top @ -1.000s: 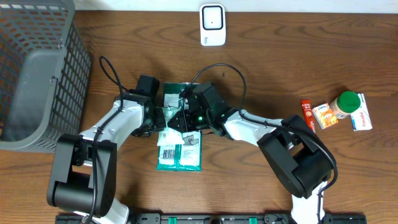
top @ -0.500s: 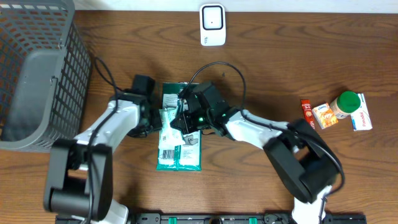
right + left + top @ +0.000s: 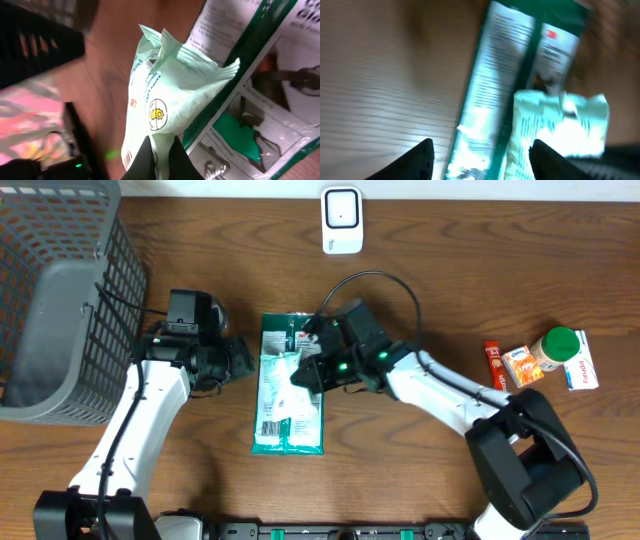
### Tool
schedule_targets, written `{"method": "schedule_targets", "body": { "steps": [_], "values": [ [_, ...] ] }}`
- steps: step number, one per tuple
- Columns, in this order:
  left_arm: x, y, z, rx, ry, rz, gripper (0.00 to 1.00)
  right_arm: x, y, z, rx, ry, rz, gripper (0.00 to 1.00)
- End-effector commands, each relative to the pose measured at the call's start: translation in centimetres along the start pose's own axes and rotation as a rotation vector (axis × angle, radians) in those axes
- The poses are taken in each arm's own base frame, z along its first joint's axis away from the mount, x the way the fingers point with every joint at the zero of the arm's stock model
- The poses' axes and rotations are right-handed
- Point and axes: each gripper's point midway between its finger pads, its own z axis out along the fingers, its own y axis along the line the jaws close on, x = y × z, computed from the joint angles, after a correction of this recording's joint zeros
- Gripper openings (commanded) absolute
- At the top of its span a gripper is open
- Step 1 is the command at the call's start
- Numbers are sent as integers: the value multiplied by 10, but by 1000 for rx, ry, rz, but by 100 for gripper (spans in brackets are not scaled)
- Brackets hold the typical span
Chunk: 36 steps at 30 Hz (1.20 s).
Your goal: Scan the item barcode
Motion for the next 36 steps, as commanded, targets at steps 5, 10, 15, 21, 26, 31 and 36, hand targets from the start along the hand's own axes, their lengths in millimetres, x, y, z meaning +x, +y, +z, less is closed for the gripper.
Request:
{"method": "schedule_targets", "body": {
  "steps": [5,10,15,21,26,31,36],
  "values": [
    [10,-58,-16,386,76,154,64,-8,32,-46,-355,47,22,1],
    [5,-81,-26,519,54,197,64,-10,44,-57,-453,50,-23,1],
    [5,-96,-35,618,54,222,64,-14,57,-62,-517,47,-67,1],
    [5,-101,-39,655,54,233,57,-16,63,-61,-528,37,-102,1],
    [4,-102,-39,656,54,227,44,-18,62,-60,-518,27,-108,1],
    [5,-102,-39,656,56,223,44,-26,61,-61,-505,-4,-126,1],
    [5,-103,-41,666,62,211,43,-34,58,-58,-468,-42,-123,1]
  ]
}}
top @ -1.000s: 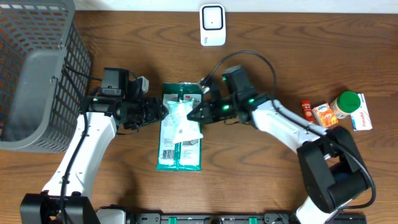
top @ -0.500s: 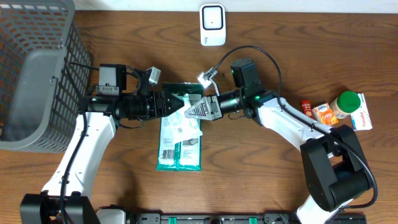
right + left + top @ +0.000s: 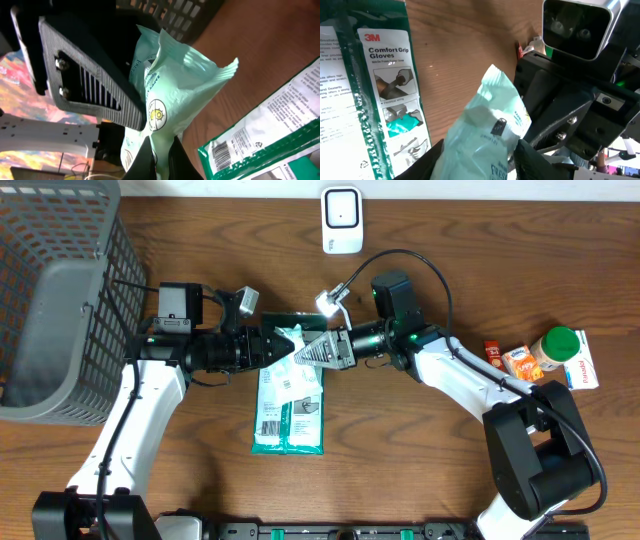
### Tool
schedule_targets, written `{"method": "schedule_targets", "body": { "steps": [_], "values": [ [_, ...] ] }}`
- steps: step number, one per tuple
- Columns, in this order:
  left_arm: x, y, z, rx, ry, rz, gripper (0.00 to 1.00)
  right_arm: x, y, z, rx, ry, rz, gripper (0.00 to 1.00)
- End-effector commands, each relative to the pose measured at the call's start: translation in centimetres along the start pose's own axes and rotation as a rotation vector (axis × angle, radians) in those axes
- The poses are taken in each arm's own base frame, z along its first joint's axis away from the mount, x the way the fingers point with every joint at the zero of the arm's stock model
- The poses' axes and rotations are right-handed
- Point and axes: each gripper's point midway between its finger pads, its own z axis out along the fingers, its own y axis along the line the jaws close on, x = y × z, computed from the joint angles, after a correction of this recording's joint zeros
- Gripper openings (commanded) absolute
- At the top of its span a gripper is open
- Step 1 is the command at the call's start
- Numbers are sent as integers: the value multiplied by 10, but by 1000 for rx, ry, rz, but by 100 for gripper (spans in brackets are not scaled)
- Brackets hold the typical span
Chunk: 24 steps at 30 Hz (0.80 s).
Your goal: Scan the item barcode
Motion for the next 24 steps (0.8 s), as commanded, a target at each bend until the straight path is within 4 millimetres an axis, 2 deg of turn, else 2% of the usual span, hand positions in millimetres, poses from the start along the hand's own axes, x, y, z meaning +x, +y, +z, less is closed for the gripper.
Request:
{"method": "schedule_targets", "body": {
  "steps": [1,5,8,13,18,21,24],
  "values": [
    [-3,-6,-1,35,2,-4,41,-4,4,2,11,-12,-4,1],
    [-3,-6,-1,34,2,-3,29,-4,4,3,13,-11,-4,2],
    [-4,-7,-1,36,-2,1,21,-4,4,3,13,-11,-5,10],
    [-6,-7,-1,38,-10,5,21,-4,4,2,12,-9,-3,30],
    [-11,-9,-3,54,-24,-25,21,2,16,0,-62,26,-32,35],
    [-10,-22,-10,148,-15,-25,21,4,22,-7,-111,40,-59,38],
    [-10,-35,-19,252,-4,-30,21,-3,17,-20,-103,8,-66,41]
  ]
}}
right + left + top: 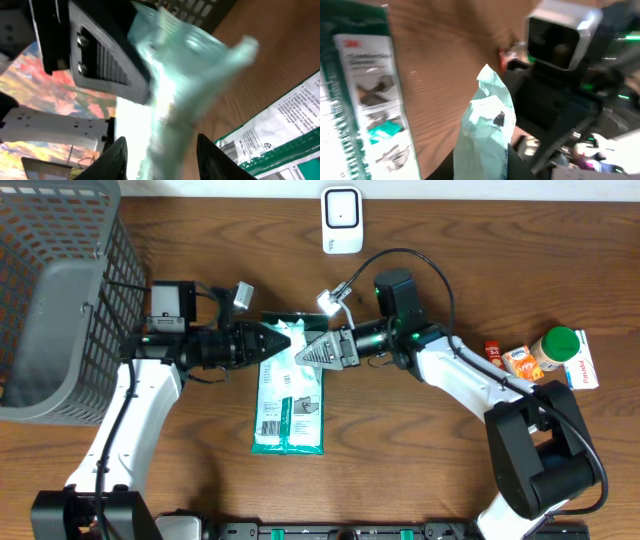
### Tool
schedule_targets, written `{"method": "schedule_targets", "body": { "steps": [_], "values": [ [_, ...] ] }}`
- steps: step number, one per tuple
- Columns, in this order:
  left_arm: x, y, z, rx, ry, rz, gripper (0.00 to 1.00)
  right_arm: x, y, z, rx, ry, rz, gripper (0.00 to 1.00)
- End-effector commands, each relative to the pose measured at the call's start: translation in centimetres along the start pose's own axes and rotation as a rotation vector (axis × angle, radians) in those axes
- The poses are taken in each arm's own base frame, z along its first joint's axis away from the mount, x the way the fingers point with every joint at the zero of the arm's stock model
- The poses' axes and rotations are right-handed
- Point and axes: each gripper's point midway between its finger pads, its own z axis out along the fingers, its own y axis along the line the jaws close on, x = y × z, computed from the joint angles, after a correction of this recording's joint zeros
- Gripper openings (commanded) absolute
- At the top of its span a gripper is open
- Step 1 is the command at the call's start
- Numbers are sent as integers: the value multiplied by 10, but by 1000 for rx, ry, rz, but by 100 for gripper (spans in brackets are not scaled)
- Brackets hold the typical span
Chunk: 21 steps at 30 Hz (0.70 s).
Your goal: Scan the item barcode
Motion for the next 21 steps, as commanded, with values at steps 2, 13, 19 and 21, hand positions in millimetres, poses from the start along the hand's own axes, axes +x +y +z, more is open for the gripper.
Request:
{"method": "schedule_targets", "body": {
  "steps": [2,13,19,21],
  "values": [
    [0,-29,-12,182,22,-3,21,-9,8,-21,-42,-25,-64,44],
    [4,-41,-14,255,47,-6,21,-16,39,-29,-172,12,-129,38],
    [5,-42,-15,262,50,-6,21,-13,41,-17,-169,25,-129,36],
    [5,-43,-15,265,51,-6,21,-14,40,-12,-157,20,-129,36]
  ]
}}
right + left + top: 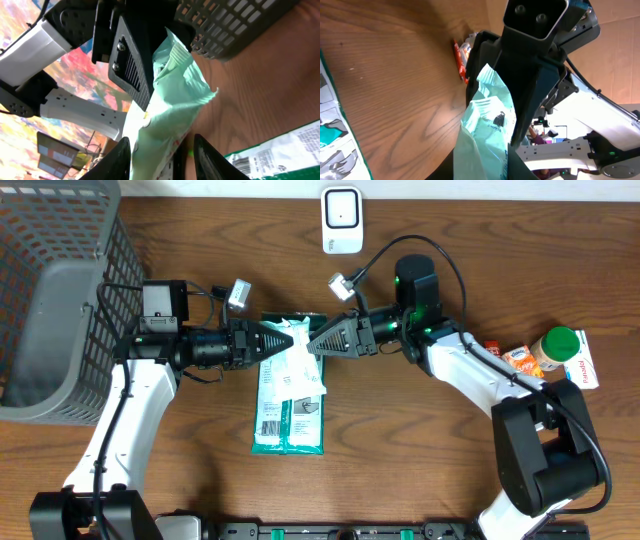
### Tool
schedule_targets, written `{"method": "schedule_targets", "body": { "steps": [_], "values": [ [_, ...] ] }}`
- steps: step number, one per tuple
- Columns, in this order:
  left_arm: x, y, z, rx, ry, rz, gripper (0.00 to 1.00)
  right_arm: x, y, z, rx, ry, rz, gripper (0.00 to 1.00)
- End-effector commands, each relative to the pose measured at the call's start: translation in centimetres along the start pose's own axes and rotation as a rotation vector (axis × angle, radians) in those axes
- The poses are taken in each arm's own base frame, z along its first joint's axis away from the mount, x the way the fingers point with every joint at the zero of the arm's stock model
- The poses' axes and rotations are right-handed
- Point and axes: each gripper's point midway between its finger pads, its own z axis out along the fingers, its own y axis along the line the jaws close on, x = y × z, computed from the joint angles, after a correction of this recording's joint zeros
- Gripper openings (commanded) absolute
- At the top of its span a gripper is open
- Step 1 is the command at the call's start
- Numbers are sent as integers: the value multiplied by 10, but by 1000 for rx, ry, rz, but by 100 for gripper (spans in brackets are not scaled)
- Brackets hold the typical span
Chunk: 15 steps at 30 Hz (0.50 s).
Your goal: Scan the item barcode
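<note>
A pale green pouch [298, 365] hangs in the air above the table's middle, my left gripper [283, 341] shut on its left end. In the left wrist view the pouch [487, 127] rises from between the closed fingers of the left gripper [482, 167]. My right gripper [314, 346] faces it from the right with its jaws spread. In the right wrist view the pouch [176, 97] reaches in between the spread fingers of the right gripper [162, 157], which do not press on it. No barcode on the pouch shows. The white scanner [341, 220] stands at the table's far edge.
A green glove package [288, 418] with a barcode lies flat under the pouch. A grey wire basket [50, 290] fills the far left. At the right lie a red sachet [494, 364], a green-lidded jar [556, 346] and a small box [581, 366].
My right arm has drawn back a little to the right, its jaws still spread around the pouch's end. The left gripper stays shut on the pouch at about the same place.
At first my right gripper was shut on the pouch just above the glove package, the left one open beside it. Then the pouch was up in the air with the left fingers around it. Later the left was shut on it and the right open; now the left holds it alone.
</note>
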Motion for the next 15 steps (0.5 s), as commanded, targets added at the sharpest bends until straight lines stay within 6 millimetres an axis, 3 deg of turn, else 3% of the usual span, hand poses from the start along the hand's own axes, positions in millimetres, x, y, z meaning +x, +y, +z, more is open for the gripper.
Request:
{"method": "schedule_targets", "body": {
  "steps": [1,15],
  "values": [
    [-1,-9,-1,39,8,2,21,0,6,11,0,10,10,36],
    [1,-9,0,39,13,3,21,-26,3,16,70,-85,2,19]
  ]
}}
